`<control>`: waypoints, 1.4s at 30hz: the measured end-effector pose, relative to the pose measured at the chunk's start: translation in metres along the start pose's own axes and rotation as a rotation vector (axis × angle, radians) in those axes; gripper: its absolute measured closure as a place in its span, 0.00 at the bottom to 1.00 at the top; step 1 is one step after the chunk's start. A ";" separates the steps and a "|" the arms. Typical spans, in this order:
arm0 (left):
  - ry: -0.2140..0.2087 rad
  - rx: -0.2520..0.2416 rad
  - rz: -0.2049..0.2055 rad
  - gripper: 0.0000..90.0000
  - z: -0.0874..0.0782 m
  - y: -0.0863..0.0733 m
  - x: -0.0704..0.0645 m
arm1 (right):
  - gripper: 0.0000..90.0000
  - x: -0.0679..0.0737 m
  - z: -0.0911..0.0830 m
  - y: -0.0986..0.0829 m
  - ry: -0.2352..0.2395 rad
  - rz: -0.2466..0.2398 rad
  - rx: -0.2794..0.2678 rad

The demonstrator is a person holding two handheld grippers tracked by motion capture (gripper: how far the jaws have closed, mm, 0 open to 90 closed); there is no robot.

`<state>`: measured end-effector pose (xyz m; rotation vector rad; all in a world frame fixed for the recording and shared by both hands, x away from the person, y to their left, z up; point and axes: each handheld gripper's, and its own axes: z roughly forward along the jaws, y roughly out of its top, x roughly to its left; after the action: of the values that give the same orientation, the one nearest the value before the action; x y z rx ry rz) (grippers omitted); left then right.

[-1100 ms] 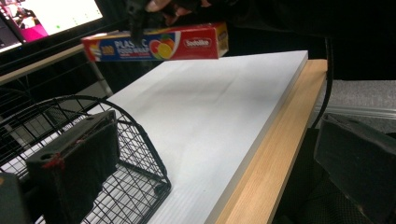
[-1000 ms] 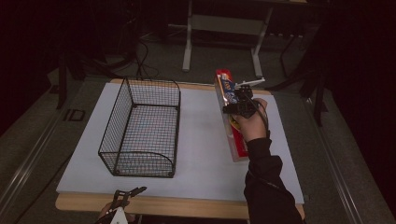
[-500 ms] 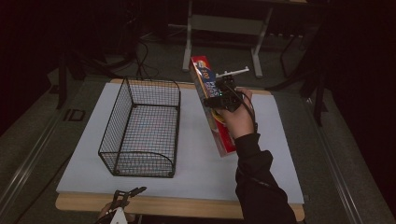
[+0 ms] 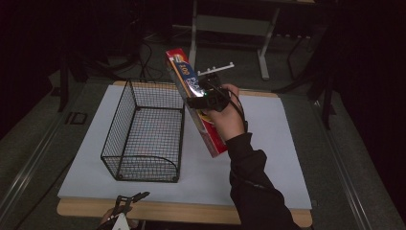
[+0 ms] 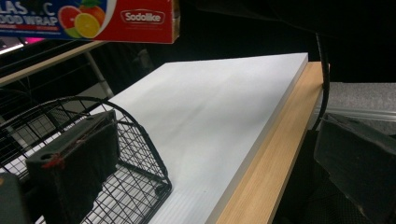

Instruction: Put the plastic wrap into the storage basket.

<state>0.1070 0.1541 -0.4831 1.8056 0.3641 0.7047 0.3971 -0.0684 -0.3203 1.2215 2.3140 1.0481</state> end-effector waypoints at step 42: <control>0.033 -0.005 -0.018 0.01 -0.012 -0.002 0.000 | 0.44 0.100 0.097 0.034 0.107 -0.047 -0.139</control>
<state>0.0993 0.1639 -0.4822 1.7855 0.4002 0.7231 0.4142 0.0699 -0.3557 1.0775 2.2920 1.2634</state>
